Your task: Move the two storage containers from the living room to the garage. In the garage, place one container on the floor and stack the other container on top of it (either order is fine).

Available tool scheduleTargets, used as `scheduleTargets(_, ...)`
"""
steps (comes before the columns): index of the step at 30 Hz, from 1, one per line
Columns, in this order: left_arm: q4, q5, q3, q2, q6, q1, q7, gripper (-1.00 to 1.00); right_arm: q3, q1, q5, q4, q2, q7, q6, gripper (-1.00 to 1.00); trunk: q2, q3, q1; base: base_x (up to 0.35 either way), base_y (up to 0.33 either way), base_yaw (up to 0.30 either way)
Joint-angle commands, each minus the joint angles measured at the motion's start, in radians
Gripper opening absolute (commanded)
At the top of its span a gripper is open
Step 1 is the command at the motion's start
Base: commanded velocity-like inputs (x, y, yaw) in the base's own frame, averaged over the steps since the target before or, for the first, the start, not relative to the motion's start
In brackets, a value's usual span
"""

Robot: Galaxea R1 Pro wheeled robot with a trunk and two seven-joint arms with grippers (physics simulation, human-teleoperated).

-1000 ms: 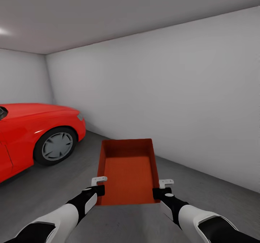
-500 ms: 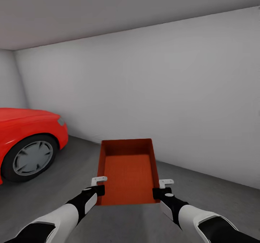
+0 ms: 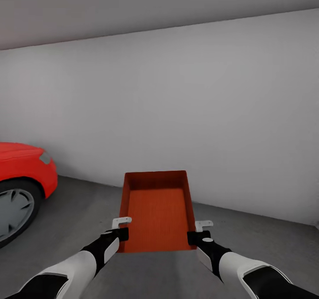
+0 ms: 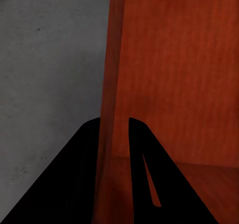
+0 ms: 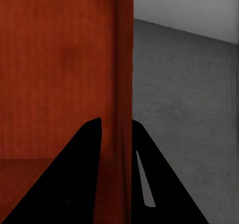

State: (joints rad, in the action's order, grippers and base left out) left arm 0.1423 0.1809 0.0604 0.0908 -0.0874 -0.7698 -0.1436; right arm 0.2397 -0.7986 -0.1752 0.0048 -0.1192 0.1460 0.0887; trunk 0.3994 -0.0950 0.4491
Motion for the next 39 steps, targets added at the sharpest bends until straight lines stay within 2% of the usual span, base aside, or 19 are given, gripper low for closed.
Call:
scheduleTargets(1, 0.006, -0.014, -0.015, -0.026, -0.003, 0.0, -0.024, -1.0, 0.006, -0.001, -0.026, 0.015, 0.0, 0.004, 0.006, -1.0, 0.001, 0.0, 0.001, 0.311, 0.188, -0.285)
scheduleTargets(20, 0.006, -0.014, -0.016, -0.026, -0.003, 0.0, -0.024, -1.0, 0.006, -0.001, -0.026, 0.015, 0.0, 0.004, 0.006, -1.0, 0.001, 0.0, 0.001, 0.311, 0.188, -0.28)
scheduleTargets(30, 0.006, -0.014, -0.016, -0.026, -0.003, 0.0, -0.024, -1.0, 0.006, -0.001, -0.026, 0.015, 0.0, 0.005, 0.004, -1.0, 0.001, 0.0, 0.001, 0.311, 0.188, -0.021)
scheduleTargets(31, -0.003, 0.003, 0.0, -0.006, -0.003, 0.0, -0.011, -1.0, 0.004, 0.005, -0.017, 0.007, 0.004, 0.008, -0.004, -1.0, 0.001, 0.0, 0.001, 0.0, 0.0, 0.0)
scheduleTargets(34, -0.004, 0.057, 0.06, -0.015, -0.003, 0.0, -0.007, -1.0, -0.007, 0.02, -0.001, -0.004, -0.001, 0.011, -0.001, -1.0, 0.001, 0.0, 0.001, 0.0, 0.0, 0.0)
scheduleTargets(39, -0.003, 0.124, 0.132, -0.013, -0.003, 0.0, -0.013, -1.0, -0.043, 0.021, 0.032, -0.005, -0.003, 0.009, 0.004, -1.0, 0.001, 0.0, 0.001, 0.0, 0.0, 0.0)
